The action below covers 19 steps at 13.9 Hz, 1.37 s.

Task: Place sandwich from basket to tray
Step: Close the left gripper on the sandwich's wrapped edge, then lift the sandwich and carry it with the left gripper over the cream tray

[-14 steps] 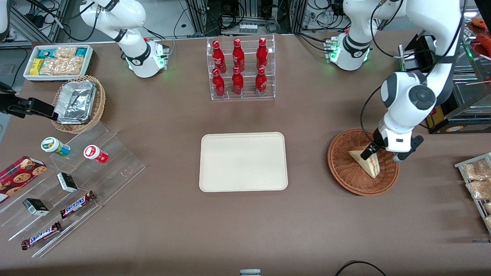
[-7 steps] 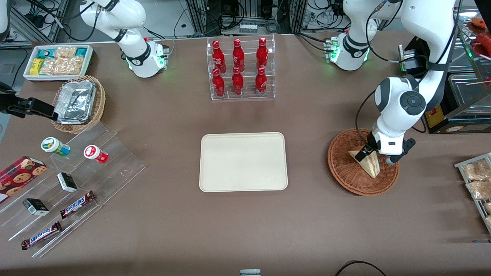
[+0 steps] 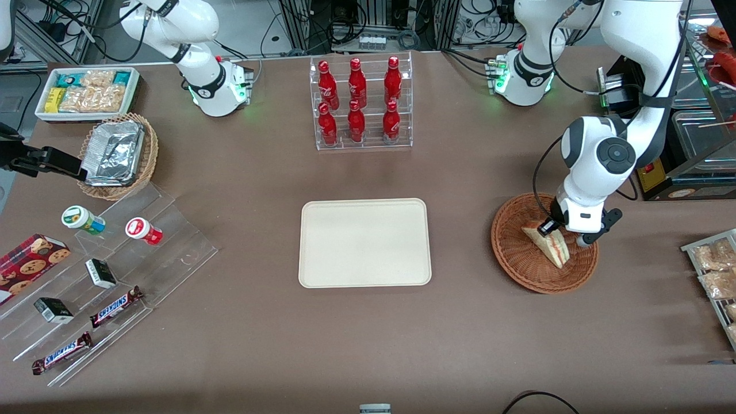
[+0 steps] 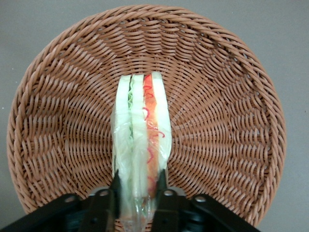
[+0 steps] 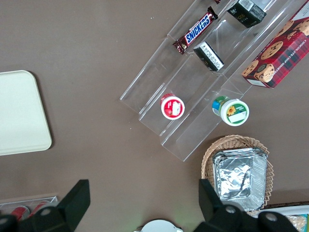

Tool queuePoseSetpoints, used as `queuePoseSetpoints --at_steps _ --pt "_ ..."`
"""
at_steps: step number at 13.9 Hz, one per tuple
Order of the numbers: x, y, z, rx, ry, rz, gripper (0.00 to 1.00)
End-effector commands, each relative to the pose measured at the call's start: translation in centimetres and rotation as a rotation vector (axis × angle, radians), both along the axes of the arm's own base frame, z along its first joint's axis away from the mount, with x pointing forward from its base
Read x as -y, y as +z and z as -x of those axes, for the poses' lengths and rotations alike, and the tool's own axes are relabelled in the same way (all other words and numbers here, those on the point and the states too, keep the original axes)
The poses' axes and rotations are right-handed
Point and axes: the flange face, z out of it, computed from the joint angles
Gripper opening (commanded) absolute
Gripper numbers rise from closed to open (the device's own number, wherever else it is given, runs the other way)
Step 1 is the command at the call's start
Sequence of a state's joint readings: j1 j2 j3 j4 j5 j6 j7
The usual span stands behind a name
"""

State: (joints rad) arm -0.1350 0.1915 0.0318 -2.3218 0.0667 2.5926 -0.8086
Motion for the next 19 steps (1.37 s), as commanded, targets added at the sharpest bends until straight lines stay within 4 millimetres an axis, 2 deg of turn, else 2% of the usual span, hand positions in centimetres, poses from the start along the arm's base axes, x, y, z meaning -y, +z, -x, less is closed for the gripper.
queuePoseSetpoints --at_steps 1,4,8,9,11,13,14,17,19 --pt "-0.2 1.3 0.0 -0.03 -0.015 -0.026 0.05" --pt "0.6 6.8 -0.1 -0.082 -0.057 -0.077 0.05" --pt "8.4 15.2 -1.1 -0.167 -0.144 -0.094 0.05" --pt "10.3 16.5 -1.0 -0.167 -0.165 -0.082 0.05" --pt "15.6 18.7 0.0 -0.169 -0.23 -0.027 0.05" --pt "20.8 18.2 1.2 -0.174 -0.321 -0.01 0.05" --pt "23.2 17.3 1.4 -0.189 -0.354 -0.001 0.05" --pt "32.5 15.1 2.1 -0.199 -0.415 0.037 0.05" --pt "37.8 13.0 3.1 -0.219 -0.469 0.058 0.05"
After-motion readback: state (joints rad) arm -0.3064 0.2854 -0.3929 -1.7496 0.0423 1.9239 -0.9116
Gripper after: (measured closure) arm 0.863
